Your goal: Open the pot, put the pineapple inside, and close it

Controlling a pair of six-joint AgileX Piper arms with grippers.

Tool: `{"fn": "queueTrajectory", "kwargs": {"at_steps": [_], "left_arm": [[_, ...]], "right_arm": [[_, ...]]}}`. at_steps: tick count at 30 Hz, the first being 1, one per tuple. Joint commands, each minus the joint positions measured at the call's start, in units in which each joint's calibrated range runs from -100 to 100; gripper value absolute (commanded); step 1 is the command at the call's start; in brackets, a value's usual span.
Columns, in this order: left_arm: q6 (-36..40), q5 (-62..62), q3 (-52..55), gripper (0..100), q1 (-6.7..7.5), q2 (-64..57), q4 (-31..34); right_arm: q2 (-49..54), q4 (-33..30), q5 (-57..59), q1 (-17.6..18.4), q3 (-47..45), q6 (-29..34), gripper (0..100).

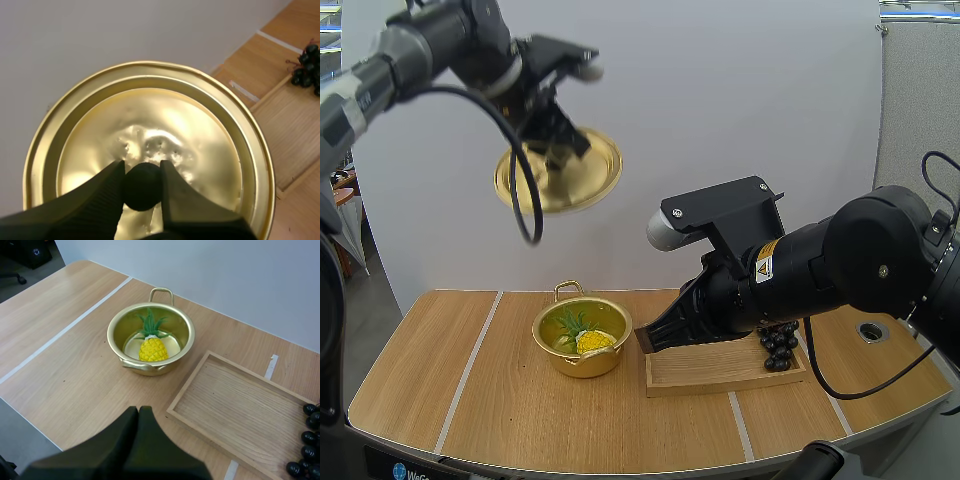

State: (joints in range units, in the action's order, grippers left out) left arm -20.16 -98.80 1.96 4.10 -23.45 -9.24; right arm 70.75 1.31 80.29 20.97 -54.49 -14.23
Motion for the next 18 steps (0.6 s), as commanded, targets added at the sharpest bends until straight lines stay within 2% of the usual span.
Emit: {"fn": "queueTrajectory", "kwargs": {"at_steps": [1, 9, 18], "left_arm": [[-2.40, 12.59, 12.12, 0, 0.18, -0.15, -1.22], [-5.36, 28.51, 26.57, 0, 0.18, 0.47, -1.22], [-6.27, 32.91, 28.78, 0, 0.18, 9.77, -3.85]], "right_arm": [[0.61, 0.17, -0.37, -0.07, -0.13, 0.11, 0], [0.61, 0.17, -0.37, -0.07, -0.13, 0.11, 0], [0.61, 0.17, -0.37, -0.07, -0.13, 0.11, 0]]}}
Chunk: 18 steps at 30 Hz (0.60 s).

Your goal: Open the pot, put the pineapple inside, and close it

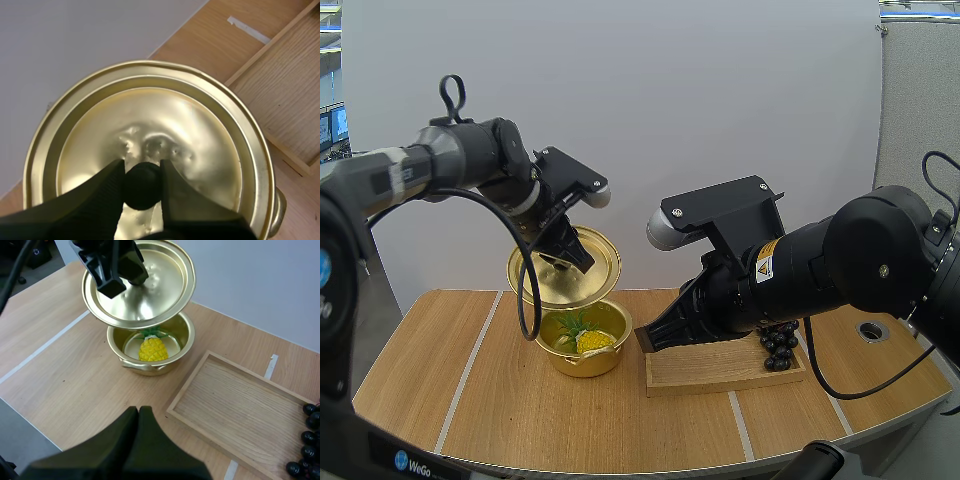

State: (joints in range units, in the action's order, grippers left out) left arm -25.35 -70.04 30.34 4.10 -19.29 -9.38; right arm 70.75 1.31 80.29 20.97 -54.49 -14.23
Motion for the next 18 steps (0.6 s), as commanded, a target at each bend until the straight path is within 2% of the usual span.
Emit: {"fn": "queueTrajectory", "kwargs": {"at_steps": [1, 4, 18], "left_arm": [[-1.55, 4.30, 0.40, 0, 0.18, 6.65, -4.81], [-3.05, 4.50, 0.40, 0, 0.18, 9.35, -6.55], [-4.80, 7.68, 0.40, 0, 0.18, 17.18, -5.80]], "right_arm": [[0.61, 0.17, -0.37, -0.07, -0.13, 0.11, 0], [0.61, 0.17, -0.37, -0.07, -0.13, 0.11, 0], [0.61, 0.28, -0.37, -0.07, -0.13, 0.11, 0]]}}
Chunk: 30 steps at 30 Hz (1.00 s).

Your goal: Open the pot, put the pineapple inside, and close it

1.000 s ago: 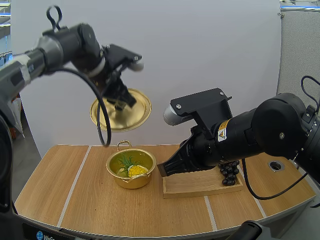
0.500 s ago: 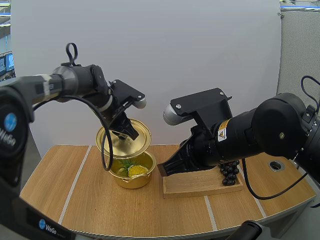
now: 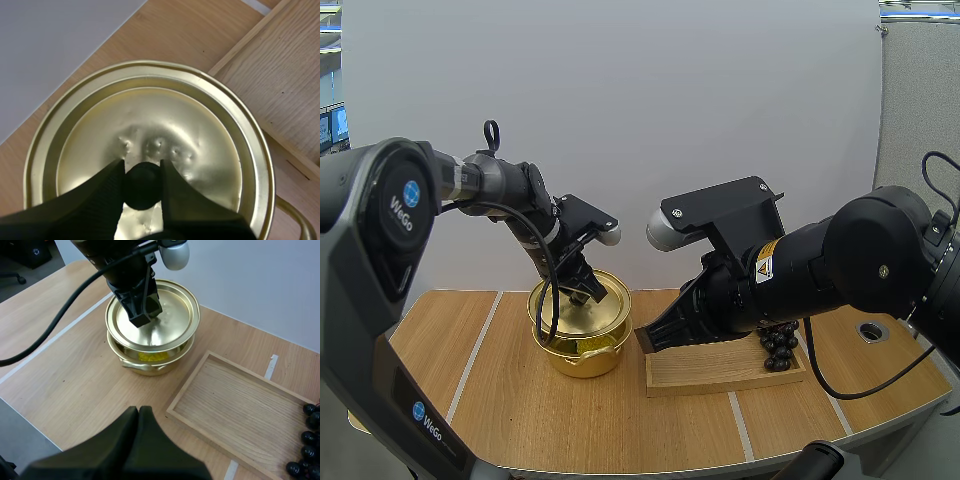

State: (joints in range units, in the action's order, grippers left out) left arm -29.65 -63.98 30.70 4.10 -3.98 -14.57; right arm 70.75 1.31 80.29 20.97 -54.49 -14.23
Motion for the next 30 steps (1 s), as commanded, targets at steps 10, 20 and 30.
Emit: {"fn": "queueTrajectory", "kwargs": {"at_steps": [10, 20, 30], "left_arm": [[-1.08, -0.74, 0.04, 0, 0.18, 4.81, -0.14], [-1.07, -2.33, 0.04, 0, 0.18, 4.81, -0.14], [-1.07, -3.07, 0.04, 33, 0.18, 4.81, -1.20]], "right_arm": [[0.61, 0.52, -0.37, -0.07, -0.13, 0.11, 0], [0.61, 0.52, -0.37, -0.07, -0.13, 0.11, 0], [0.61, 0.52, -0.37, -0.07, -0.13, 0.11, 0]]}}
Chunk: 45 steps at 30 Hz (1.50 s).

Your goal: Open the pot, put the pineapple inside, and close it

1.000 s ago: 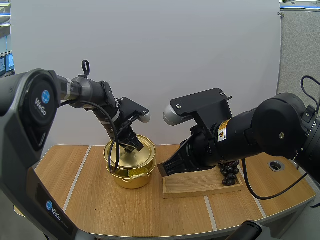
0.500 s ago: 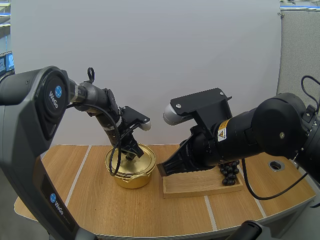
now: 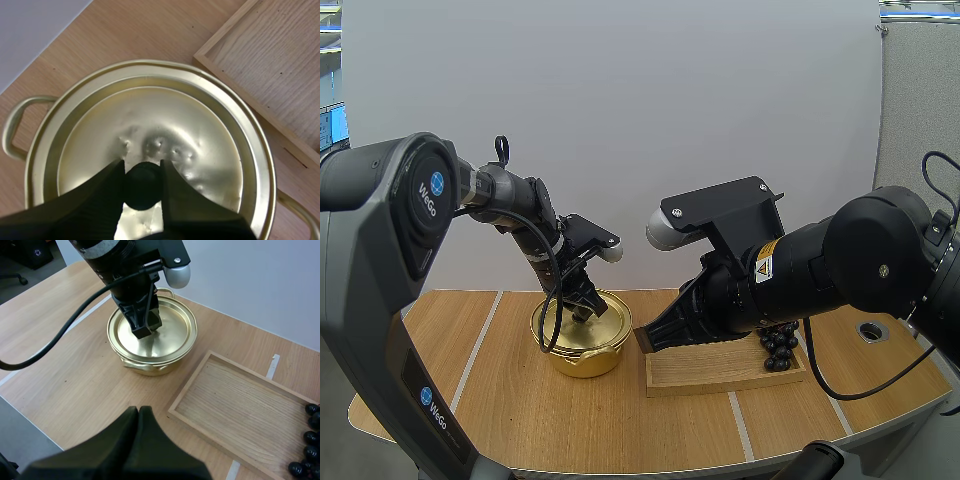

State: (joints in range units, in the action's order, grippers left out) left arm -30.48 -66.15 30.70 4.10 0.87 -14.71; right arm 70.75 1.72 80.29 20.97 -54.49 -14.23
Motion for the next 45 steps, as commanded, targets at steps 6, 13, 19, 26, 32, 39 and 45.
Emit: {"fn": "queueTrajectory", "kwargs": {"at_steps": [6, 13, 19, 26, 32, 39, 45], "left_arm": [[-0.23, -2.63, 0.04, 100, 0.18, -0.04, -1.06], [-0.23, -2.62, -0.35, 100, 0.18, -0.95, 0.05], [-0.04, -5.10, -5.23, 100, 0.18, -7.28, 3.87], [1.97, -16.61, -19.46, 100, 0.18, -20.57, 4.32], [4.03, -24.82, -29.83, 100, 0.18, -31.84, 4.43], [4.87, -26.74, -34.91, 100, 0.18, -45.08, 4.43], [5.76, -30.53, -34.91, 100, 0.18, -54.10, 4.43]], "right_arm": [[0.61, 0.11, -0.37, -0.07, -0.13, 0.11, 0], [0.61, 0.09, -0.37, -0.07, -0.13, 0.11, 0], [0.61, 0.09, -0.37, -0.07, -0.13, 0.11, 0], [0.61, 0.09, -0.37, -0.07, -0.13, 0.11, 0], [0.61, 0.09, -0.37, -0.07, -0.13, 0.11, 0], [0.61, 0.09, -0.37, -0.07, -0.13, 0.11, 0], [0.61, 0.09, -0.37, -0.15, -0.13, 0.11, 0]]}}
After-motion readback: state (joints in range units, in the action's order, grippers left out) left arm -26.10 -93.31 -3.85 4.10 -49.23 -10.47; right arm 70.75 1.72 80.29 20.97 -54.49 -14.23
